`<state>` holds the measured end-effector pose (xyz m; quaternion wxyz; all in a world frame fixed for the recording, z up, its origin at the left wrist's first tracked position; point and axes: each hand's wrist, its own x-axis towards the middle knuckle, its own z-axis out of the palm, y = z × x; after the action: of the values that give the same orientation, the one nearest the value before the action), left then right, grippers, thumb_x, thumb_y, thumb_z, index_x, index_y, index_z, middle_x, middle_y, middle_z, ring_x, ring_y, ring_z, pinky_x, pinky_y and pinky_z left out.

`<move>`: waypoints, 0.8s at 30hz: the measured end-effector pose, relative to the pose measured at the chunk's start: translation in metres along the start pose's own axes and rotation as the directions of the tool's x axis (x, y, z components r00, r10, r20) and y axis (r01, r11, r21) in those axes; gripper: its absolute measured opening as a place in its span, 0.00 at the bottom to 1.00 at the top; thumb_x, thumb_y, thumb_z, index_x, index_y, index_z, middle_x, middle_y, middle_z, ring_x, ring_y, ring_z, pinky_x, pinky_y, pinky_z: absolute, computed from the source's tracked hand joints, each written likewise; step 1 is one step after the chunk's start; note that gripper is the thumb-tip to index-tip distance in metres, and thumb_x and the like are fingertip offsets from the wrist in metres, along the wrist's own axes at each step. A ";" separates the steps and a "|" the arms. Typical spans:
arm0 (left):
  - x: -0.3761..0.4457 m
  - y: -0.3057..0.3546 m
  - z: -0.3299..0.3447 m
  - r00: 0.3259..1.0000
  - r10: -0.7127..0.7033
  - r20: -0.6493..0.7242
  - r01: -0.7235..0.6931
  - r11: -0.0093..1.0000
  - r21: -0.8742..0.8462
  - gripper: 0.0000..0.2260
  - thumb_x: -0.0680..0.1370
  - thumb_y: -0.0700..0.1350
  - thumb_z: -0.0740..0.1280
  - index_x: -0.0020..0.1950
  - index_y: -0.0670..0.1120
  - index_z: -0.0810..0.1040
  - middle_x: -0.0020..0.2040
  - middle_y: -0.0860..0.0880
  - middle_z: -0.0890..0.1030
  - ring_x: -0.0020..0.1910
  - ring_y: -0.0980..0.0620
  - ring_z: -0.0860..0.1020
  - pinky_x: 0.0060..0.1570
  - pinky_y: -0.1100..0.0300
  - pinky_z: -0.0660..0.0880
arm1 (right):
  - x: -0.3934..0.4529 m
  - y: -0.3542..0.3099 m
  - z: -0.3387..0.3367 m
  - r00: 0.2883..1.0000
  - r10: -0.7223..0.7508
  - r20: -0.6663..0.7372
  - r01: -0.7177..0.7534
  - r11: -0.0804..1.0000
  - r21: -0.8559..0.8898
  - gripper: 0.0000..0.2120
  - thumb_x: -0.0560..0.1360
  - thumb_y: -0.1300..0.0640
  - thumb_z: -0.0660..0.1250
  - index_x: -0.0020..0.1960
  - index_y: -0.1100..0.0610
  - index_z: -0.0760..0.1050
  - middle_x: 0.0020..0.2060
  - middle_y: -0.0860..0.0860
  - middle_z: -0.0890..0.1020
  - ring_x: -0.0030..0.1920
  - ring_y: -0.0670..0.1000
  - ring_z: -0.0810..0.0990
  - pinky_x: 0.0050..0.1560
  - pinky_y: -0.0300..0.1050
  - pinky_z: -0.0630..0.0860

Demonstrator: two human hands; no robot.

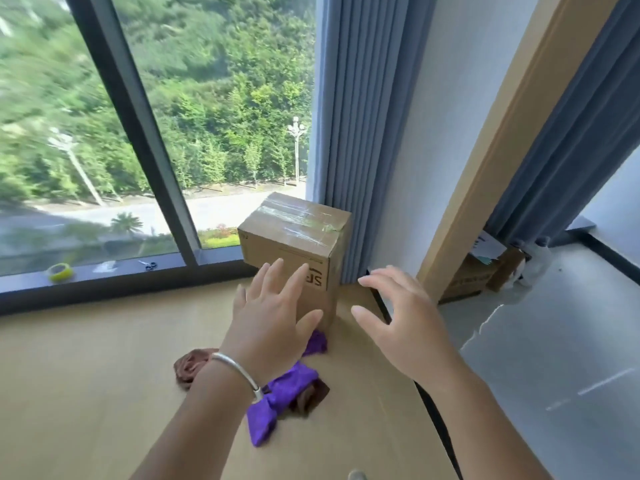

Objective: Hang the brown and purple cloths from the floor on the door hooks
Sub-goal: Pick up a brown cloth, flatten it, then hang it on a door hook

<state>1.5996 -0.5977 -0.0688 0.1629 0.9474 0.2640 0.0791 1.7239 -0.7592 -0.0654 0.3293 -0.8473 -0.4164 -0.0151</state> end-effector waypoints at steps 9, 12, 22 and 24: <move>0.031 -0.009 -0.018 0.911 -0.402 -0.092 0.411 0.906 0.102 0.31 0.78 0.62 0.56 0.77 0.58 0.47 0.79 0.50 0.47 0.77 0.51 0.45 0.73 0.47 0.51 | 0.108 0.020 0.026 0.926 -0.305 0.223 0.275 0.948 0.159 0.18 0.73 0.43 0.66 0.63 0.45 0.74 0.60 0.40 0.73 0.63 0.42 0.67 0.66 0.42 0.67; 0.030 -0.022 -0.021 0.853 -0.512 -0.099 0.521 0.847 0.104 0.31 0.78 0.62 0.57 0.77 0.58 0.48 0.78 0.50 0.48 0.77 0.50 0.47 0.74 0.45 0.51 | 0.128 0.017 0.048 0.891 -0.365 0.270 0.319 0.926 0.201 0.18 0.74 0.45 0.67 0.63 0.46 0.74 0.60 0.41 0.74 0.64 0.43 0.67 0.66 0.35 0.60; 0.040 -0.129 0.006 0.725 -0.686 -0.067 0.688 0.726 0.005 0.29 0.78 0.61 0.58 0.77 0.57 0.53 0.77 0.48 0.54 0.75 0.48 0.53 0.73 0.46 0.54 | 0.187 -0.014 0.168 0.760 -0.410 0.503 0.337 0.912 0.234 0.18 0.73 0.49 0.70 0.62 0.48 0.76 0.60 0.43 0.75 0.65 0.44 0.67 0.65 0.36 0.59; 0.043 -0.161 0.015 0.688 -0.724 -0.055 0.722 0.690 -0.050 0.29 0.78 0.60 0.59 0.76 0.56 0.54 0.76 0.48 0.55 0.75 0.48 0.54 0.72 0.46 0.55 | 0.198 -0.022 0.195 0.733 -0.400 0.551 0.342 0.916 0.210 0.18 0.72 0.50 0.70 0.62 0.48 0.76 0.60 0.42 0.76 0.65 0.44 0.67 0.63 0.36 0.60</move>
<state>1.5630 -0.4496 -0.1368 0.1828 0.7616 0.6200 0.0451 1.7889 -0.5002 -0.1470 0.2156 -0.6936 -0.6577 0.1994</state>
